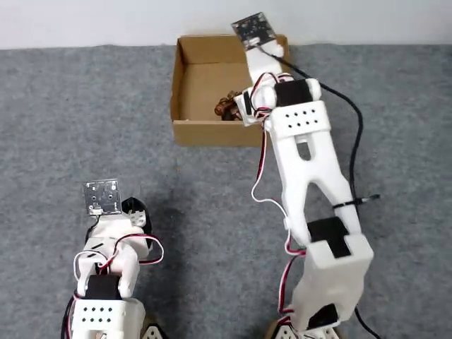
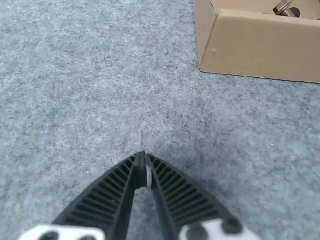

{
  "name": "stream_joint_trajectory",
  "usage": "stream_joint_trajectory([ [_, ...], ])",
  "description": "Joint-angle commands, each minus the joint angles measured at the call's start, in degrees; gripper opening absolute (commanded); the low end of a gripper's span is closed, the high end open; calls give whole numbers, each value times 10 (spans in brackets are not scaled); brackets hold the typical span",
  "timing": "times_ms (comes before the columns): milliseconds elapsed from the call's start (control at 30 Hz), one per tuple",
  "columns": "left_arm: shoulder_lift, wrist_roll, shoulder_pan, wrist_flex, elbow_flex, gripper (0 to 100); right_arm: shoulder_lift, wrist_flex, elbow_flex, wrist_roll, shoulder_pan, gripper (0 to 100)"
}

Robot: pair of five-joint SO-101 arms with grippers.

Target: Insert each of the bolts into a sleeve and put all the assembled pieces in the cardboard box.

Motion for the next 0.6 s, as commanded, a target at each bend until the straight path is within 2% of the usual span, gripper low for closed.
stream_joint_trajectory([
  [0, 1, 5, -4, 4, -4, 6, -74, 51, -28, -43, -11, 9],
  [200, -3, 5, -2, 60, -4, 6, -149, 138, -27, -125, -22, 9],
  [367, -3, 5, -2, 58, -4, 6, -194, 225, -26, -205, -17, 9],
  [567, -3, 5, -2, 58, -4, 6, -234, 279, -25, -263, -17, 9],
])
